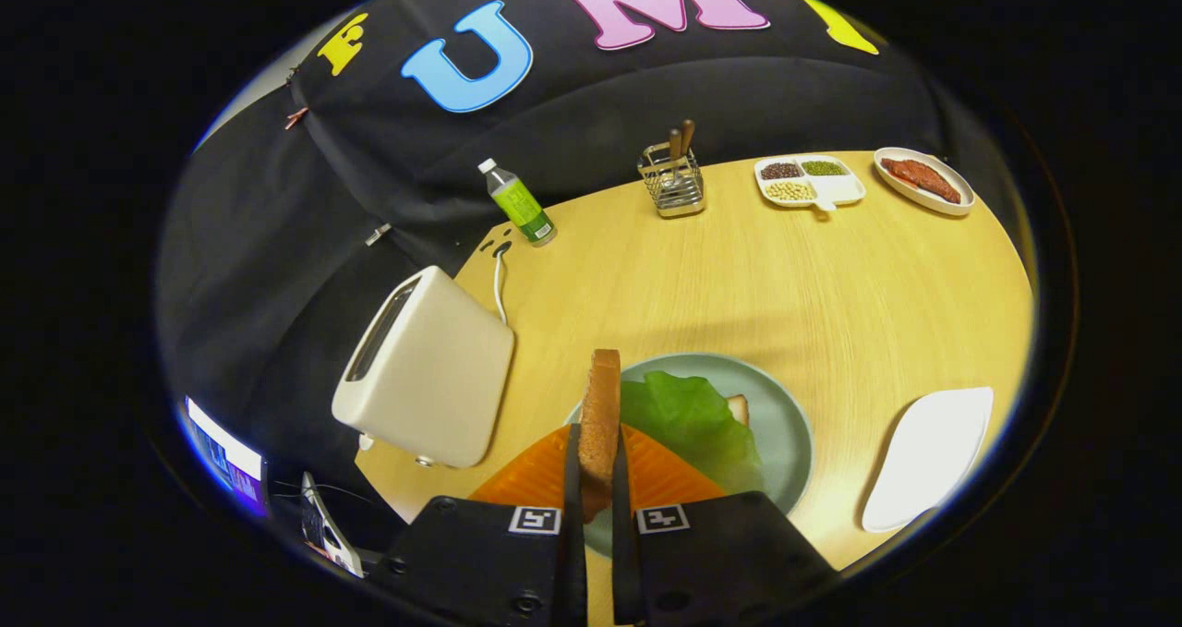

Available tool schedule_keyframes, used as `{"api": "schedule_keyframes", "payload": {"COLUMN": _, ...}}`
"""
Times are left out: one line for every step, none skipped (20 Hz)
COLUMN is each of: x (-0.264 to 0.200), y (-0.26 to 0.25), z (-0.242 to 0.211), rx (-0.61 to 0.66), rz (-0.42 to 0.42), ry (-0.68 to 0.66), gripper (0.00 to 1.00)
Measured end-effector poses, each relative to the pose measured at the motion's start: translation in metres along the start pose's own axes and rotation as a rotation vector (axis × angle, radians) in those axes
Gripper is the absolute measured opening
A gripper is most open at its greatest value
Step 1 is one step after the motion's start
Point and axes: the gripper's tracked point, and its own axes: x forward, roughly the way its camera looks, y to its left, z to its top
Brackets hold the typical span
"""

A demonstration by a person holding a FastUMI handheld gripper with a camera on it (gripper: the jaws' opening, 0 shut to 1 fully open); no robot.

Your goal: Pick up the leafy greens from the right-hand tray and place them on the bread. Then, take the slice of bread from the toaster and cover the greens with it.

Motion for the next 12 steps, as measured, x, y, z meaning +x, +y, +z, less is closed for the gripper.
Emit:
{"api": "schedule_keyframes", "payload": {"x": 0.000, "y": -0.004, "z": -0.001, "rx": 0.006, "rz": -0.002, "ry": 0.000, "gripper": 0.15}}
{"api": "schedule_keyframes", "payload": {"x": 0.002, "y": -0.008, "z": -0.003, "rx": 0.010, "rz": -0.005, "ry": 0.004, "gripper": 0.15}}
{"api": "schedule_keyframes", "payload": {"x": 0.003, "y": -0.014, "z": -0.005, "rx": 0.009, "rz": -0.011, "ry": 0.005, "gripper": 0.15}}
{"api": "schedule_keyframes", "payload": {"x": 0.004, "y": -0.019, "z": -0.007, "rx": 0.006, "rz": -0.017, "ry": 0.008, "gripper": 0.16}}
{"api": "schedule_keyframes", "payload": {"x": 0.006, "y": -0.024, "z": -0.010, "rx": 0.003, "rz": -0.027, "ry": 0.013, "gripper": 0.17}}
{"api": "schedule_keyframes", "payload": {"x": 0.006, "y": -0.029, "z": -0.012, "rx": 0.001, "rz": -0.035, "ry": 0.014, "gripper": 0.20}}
{"api": "schedule_keyframes", "payload": {"x": 0.007, "y": -0.035, "z": -0.013, "rx": -0.003, "rz": -0.049, "ry": 0.012, "gripper": 0.23}}
{"api": "schedule_keyframes", "payload": {"x": 0.008, "y": -0.042, "z": -0.014, "rx": -0.011, "rz": -0.068, "ry": 0.010, "gripper": 0.26}}
{"api": "schedule_keyframes", "payload": {"x": 0.008, "y": -0.046, "z": -0.013, "rx": -0.020, "rz": -0.076, "ry": 0.008, "gripper": 0.36}}
{"api": "schedule_keyframes", "payload": {"x": 0.007, "y": -0.051, "z": -0.014, "rx": -0.028, "rz": -0.089, "ry": 0.009, "gripper": 0.41}}
{"api": "schedule_keyframes", "payload": {"x": 0.005, "y": -0.060, "z": -0.014, "rx": -0.042, "rz": -0.110, "ry": 0.010, "gripper": 0.46}}
{"api": "schedule_keyframes", "payload": {"x": 0.002, "y": -0.067, "z": -0.014, "rx": -0.062, "rz": -0.131, "ry": 0.008, "gripper": 0.51}}
